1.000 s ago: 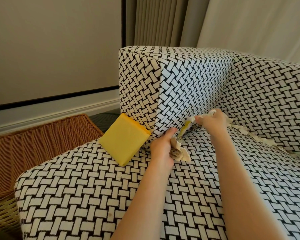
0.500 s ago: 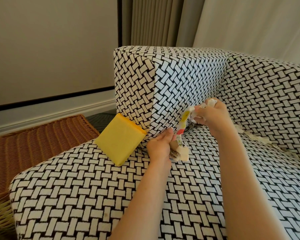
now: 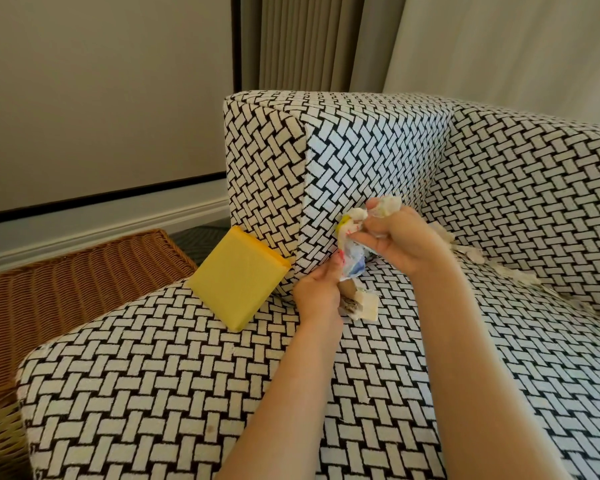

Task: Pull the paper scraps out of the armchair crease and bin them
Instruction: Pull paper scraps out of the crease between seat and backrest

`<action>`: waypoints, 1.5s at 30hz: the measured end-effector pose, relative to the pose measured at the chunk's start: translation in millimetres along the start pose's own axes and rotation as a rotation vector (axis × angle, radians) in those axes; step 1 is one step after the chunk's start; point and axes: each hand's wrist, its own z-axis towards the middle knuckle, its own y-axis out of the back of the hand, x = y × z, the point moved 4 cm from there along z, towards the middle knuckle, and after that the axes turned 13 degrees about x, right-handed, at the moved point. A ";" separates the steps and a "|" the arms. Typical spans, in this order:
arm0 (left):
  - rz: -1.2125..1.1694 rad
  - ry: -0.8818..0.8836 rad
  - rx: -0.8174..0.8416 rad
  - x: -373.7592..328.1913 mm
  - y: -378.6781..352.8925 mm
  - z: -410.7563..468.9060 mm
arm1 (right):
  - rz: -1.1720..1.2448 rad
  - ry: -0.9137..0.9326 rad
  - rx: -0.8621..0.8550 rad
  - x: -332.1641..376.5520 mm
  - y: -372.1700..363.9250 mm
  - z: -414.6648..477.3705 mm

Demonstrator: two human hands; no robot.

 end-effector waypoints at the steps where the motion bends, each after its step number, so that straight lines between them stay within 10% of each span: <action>1: -0.008 0.001 0.011 0.2 -0.3 -0.1 | 0.046 -0.013 0.003 -2.8 -2.8 0.4; 10: -0.226 0.026 0.085 5.9 -5.2 0.3 | 0.343 -0.078 -0.190 -46.9 -9.7 -8.9; 19: -0.344 0.033 0.144 6.0 -9.5 0.8 | -0.966 0.088 -0.479 -41.1 -10.6 -16.4; 38: -0.072 0.107 -0.020 9.2 -6.5 2.9 | 0.108 0.079 -0.723 -81.9 28.1 -30.8; 45: -0.125 0.076 0.260 1.7 -13.3 -0.5 | -0.249 0.115 -0.560 -75.7 9.5 -23.2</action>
